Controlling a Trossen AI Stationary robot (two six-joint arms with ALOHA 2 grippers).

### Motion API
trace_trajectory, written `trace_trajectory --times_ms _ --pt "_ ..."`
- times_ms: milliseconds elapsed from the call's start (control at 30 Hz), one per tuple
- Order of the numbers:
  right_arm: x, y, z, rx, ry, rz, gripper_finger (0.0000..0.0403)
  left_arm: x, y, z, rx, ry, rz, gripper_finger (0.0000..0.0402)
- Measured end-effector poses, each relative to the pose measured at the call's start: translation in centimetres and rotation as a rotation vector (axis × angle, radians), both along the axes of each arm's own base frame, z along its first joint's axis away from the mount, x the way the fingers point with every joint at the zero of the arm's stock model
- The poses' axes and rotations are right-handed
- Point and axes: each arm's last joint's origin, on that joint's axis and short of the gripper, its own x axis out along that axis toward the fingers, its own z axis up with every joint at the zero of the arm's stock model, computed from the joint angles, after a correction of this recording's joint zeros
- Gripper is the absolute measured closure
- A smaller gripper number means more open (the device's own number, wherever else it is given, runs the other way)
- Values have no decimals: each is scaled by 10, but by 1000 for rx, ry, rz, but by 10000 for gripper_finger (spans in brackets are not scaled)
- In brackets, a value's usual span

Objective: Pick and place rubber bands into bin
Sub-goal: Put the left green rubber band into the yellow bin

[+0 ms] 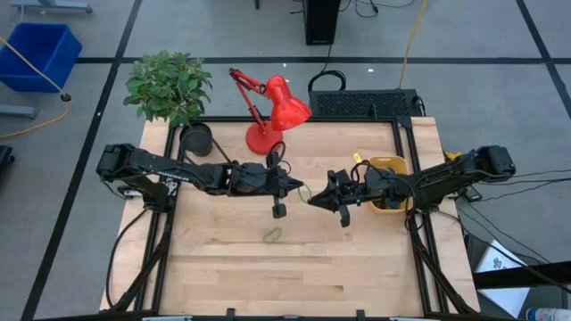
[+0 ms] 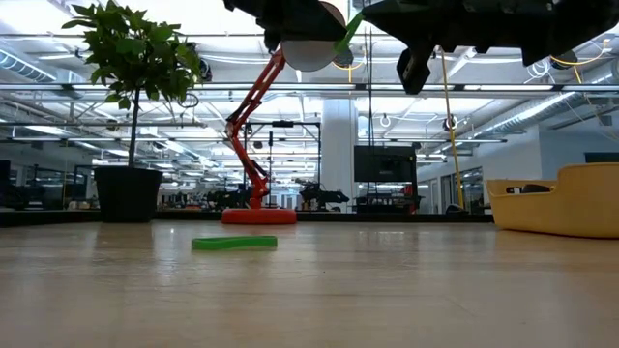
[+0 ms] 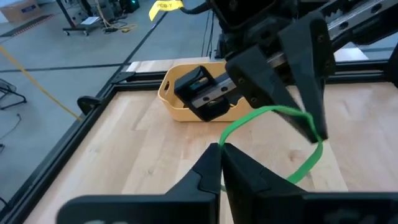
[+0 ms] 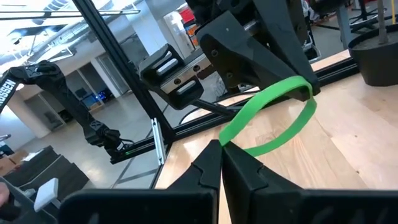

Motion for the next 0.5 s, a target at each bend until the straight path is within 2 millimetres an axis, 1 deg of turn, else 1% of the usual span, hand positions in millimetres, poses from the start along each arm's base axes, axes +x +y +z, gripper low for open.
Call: trace_trajectory --times_ms 100,267,367,500 --pt "-2 0 3 -2 -15 0 402 0 0 0 -15 2 6 350" --pt "-9 -1 10 -7 -12 -1 402 -1 0 -3 -17 26 6 270" --pt "-18 -3 10 -16 70 -24 403 -3 -1 -7 -24 75 -5 234" --pt "-37 -7 11 -12 209 -124 403 -7 -2 -14 -91 150 -6 205"
